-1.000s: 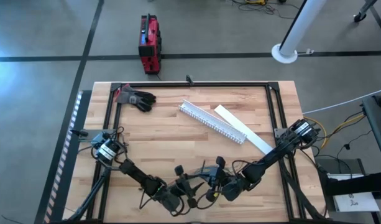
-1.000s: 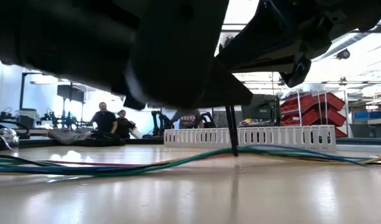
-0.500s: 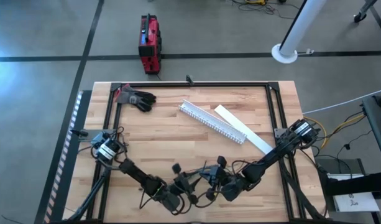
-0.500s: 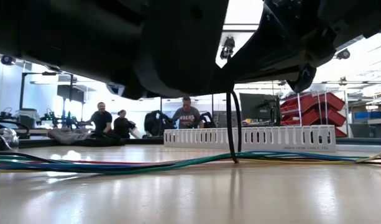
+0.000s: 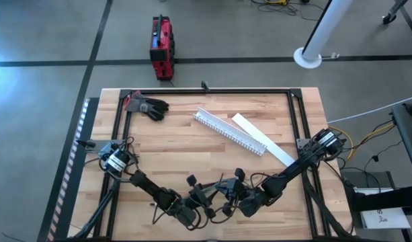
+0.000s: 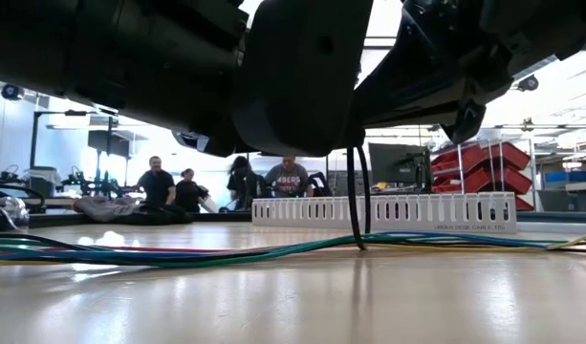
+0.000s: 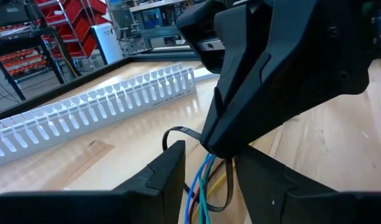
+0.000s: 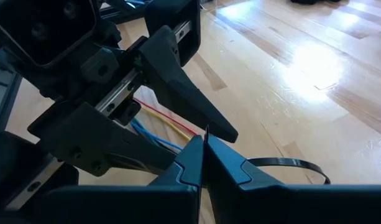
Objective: Ziptie cables
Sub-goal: Wrap the cables together using the zip tie
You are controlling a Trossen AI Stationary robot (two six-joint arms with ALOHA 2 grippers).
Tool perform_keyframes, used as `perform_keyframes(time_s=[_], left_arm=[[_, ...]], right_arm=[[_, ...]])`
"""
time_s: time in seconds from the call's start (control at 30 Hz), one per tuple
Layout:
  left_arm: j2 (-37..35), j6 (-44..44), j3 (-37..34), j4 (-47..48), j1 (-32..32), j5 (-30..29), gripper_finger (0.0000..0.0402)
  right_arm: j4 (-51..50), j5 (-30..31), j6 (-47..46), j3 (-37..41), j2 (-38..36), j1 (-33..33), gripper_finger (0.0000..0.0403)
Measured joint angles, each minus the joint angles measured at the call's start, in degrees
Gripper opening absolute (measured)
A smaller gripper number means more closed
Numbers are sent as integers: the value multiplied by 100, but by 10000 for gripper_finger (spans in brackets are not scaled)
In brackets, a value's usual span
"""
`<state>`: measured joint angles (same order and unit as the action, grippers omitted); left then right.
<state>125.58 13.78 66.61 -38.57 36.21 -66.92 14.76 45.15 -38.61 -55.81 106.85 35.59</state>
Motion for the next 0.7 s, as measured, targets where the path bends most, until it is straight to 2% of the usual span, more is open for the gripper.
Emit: perform_keyframes(time_s=[0.7], left_arm=[[0, 228, 0, -51, -112, 139, 85]], right_arm=[[4, -11, -111, 0, 2, -62, 0]])
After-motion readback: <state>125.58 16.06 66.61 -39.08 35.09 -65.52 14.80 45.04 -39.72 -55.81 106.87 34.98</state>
